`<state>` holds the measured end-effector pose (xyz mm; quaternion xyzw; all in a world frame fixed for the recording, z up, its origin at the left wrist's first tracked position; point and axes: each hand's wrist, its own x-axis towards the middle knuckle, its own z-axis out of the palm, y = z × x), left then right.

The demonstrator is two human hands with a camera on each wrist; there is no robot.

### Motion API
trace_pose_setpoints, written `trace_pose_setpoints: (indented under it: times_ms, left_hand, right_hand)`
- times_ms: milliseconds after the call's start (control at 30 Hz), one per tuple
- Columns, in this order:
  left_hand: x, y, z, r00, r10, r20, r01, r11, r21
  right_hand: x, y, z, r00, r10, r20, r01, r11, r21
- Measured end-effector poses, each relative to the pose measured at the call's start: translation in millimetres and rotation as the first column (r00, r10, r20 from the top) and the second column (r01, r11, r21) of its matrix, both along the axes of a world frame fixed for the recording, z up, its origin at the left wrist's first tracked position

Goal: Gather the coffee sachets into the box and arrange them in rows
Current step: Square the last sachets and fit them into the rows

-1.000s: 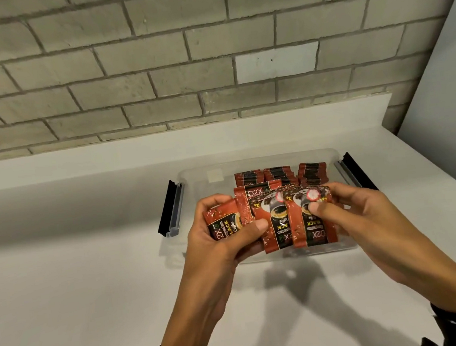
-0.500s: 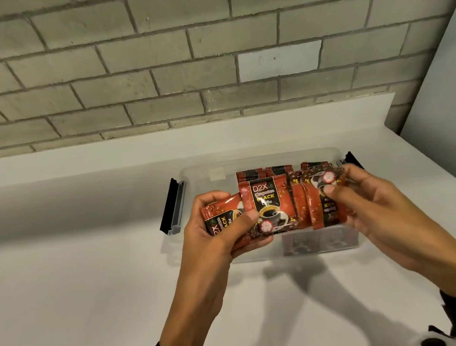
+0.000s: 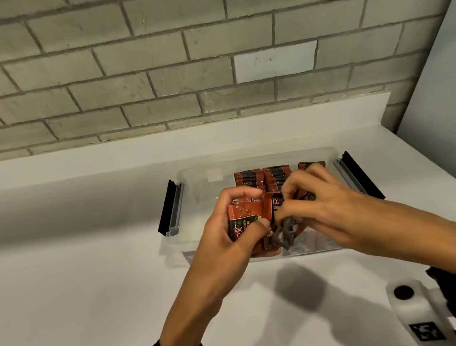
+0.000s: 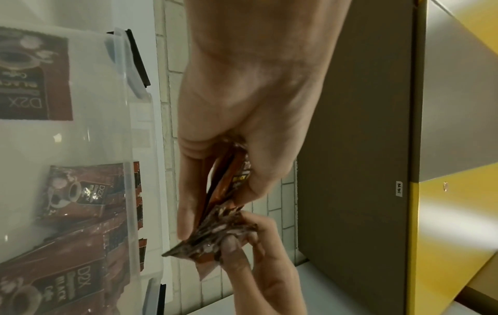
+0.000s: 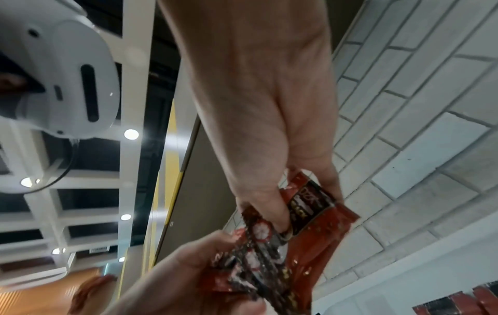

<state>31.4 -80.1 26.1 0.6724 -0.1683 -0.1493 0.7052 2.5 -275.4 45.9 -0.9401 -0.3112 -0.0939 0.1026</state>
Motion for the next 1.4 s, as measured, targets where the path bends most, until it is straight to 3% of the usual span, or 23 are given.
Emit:
trace_pose_setpoints:
  times_ms: [100, 267, 367, 467, 567, 667, 800, 967, 1200, 1300, 1400]
  left_hand:
    - [0.2, 3.9, 3.9, 1.0, -0.013, -0.017, 0.012, 0.999, -0.042]
    - [-1.7, 5.1, 2.4, 0.999, -0.035, -0.036, 0.032, 0.996, -0.079]
    - [0.8, 5.2, -1.6, 0.999, 0.038, -0.028, -0.041, 0.993, -0.107]
    - [1.7, 5.2, -0.7, 0.997, 0.048, -0.063, -0.059, 0.98, -0.188]
    - [1.7, 3.2, -0.6, 0.995, 0.04, -0.097, -0.061, 0.973, -0.224]
    - [0.4, 1.2, -3.4, 0.993, 0.043, -0.113, -0.065, 0.976, -0.207]
    - [-2.1, -2.0, -2.8, 0.99, 0.025, -0.142, -0.053, 0.978, -0.2]
    - [-1.8, 5.7, -3.3, 0.973, -0.074, -0.219, 0.028, 0.979, -0.204]
    - [-2.5, 11.4, 5.1, 0.989, -0.051, -0.136, 0.041, 0.996, -0.074]
    - [-2.8, 11.5, 7.6, 0.996, -0.038, -0.081, 0.034, 0.998, -0.048]
    - [-3.1, 12.1, 7.9, 0.996, -0.062, -0.066, 0.061, 0.998, -0.014]
  right_hand:
    - [3.1, 4.9, -5.3, 0.999, 0.013, 0.05, -0.014, 1.0, 0.024]
    - [3.5, 6.2, -6.9, 0.998, -0.001, 0.063, -0.021, 0.934, 0.357]
    - [-1.5, 10.0, -6.9, 0.983, -0.18, -0.032, 0.169, 0.831, 0.53]
    - [-4.9, 11.8, -3.7, 0.907, -0.312, -0.282, 0.421, 0.644, 0.639]
    - [-8.6, 10.5, -4.5, 0.871, -0.142, -0.47, 0.473, 0.503, 0.724]
    - [-11.2, 13.9, -3.4, 0.865, 0.019, -0.502, 0.439, 0.46, 0.772]
    - [-9.1, 13.9, -6.4, 0.858, 0.125, -0.498, 0.391, 0.47, 0.791]
    - [-7.4, 9.7, -9.3, 0.825, 0.138, -0.548, 0.457, 0.407, 0.791]
    - [-6.5, -0.8, 0.4, 0.866, 0.102, -0.489, 0.421, 0.377, 0.825]
    - [-6.6, -2.5, 7.0, 0.871, 0.128, -0.474, 0.388, 0.412, 0.824]
    - [-6.7, -2.8, 13.6, 0.906, 0.102, -0.412, 0.306, 0.516, 0.8]
